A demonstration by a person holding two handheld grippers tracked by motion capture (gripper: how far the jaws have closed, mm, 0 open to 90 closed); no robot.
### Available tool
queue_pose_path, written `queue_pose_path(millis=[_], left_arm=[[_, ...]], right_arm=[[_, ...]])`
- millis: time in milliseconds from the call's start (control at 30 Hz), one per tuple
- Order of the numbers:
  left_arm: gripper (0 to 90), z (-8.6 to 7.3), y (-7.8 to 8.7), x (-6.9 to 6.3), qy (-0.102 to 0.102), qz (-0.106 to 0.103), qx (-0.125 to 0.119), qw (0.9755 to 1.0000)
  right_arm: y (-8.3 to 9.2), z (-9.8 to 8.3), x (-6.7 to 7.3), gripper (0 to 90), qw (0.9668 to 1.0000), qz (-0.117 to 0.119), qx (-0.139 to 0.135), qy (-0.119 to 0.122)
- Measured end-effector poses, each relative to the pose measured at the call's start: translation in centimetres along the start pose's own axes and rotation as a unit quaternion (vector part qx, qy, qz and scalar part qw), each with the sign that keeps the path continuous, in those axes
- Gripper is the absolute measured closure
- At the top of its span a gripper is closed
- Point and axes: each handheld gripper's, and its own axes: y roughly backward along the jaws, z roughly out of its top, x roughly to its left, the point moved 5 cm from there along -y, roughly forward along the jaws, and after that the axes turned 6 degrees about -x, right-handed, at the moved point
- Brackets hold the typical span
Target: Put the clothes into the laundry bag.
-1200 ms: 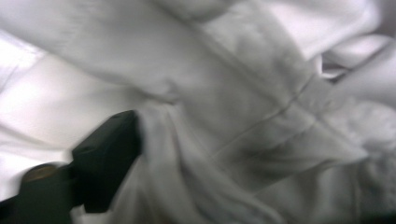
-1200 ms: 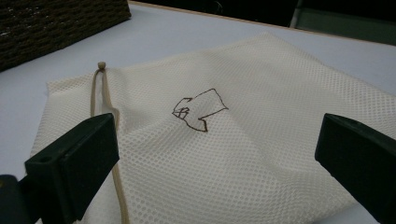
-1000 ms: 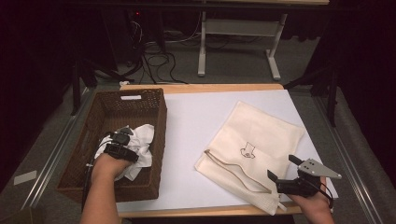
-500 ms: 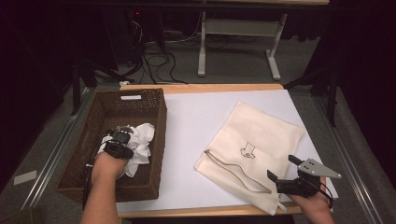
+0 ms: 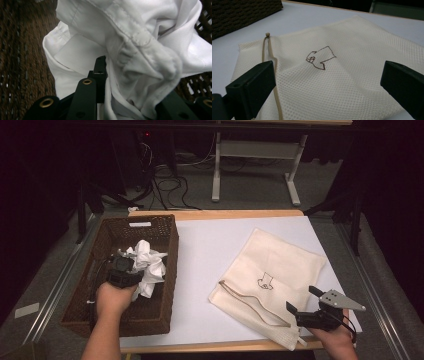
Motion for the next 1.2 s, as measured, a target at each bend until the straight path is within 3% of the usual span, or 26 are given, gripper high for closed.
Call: queue_pose_path(millis=[67,233,267,300,367,433,467,500,733,933,1000,1200], left_arm=[[70.9,0.1,0.1,0.0,0.001,0.001,-0.01,0.9999],[70.8,0.5,1.5,0.2,0.009,0.004,-0.073,0.9973],[70.8,0.5,1.5,0.2,0.009,0.004,-0.073,0.9973],[70.9,0.6,1.9,0.3,0.011,0.007,-0.095,0.9954],[70.8,0.6,2.1,0.3,0.011,0.008,-0.104,0.9945],[70.8,0.8,2.8,0.4,0.01,0.01,-0.134,0.9908],[70.8,0.8,2.8,0.4,0.01,0.01,-0.134,0.9908],[70.8,0.9,3.3,0.3,0.007,0.012,-0.156,0.9876],[70.6,1.2,4.6,0.1,-0.002,0.013,-0.214,0.9767],[70.2,1.3,5.4,0.3,0.009,0.012,-0.255,0.9669],[70.1,1.4,5.9,0.5,0.014,0.015,-0.276,0.9611],[70.1,1.9,7.1,0.6,0.022,0.018,-0.306,0.9517]], right_arm=[[0.0,0.0,0.0,0.5,1.0,0.0,-0.002,0.003],[0.0,0.0,0.0,0.5,1.0,-0.003,-0.004,0.003],[0.0,0.0,0.0,0.5,1.0,-0.003,-0.004,0.005],[0.0,0.0,0.0,0.5,1.0,-0.003,-0.003,0.004],[0.0,0.0,0.0,0.5,1.0,-0.003,-0.002,0.002],[0.0,0.1,0.1,0.5,1.0,-0.003,-0.004,0.007],[0.0,0.1,0.1,0.5,1.0,-0.003,-0.004,0.007],[0.0,0.0,0.1,0.5,1.0,-0.004,-0.004,0.007],[0.0,0.0,0.1,0.4,0.9999,-0.004,-0.007,0.008],[0.1,0.1,0.0,0.4,0.9999,-0.004,-0.009,0.01],[0.1,0.1,0.0,0.4,0.9999,-0.005,-0.012,0.009],[0.1,0.1,-0.1,0.5,0.9999,-0.007,-0.013,0.005]])
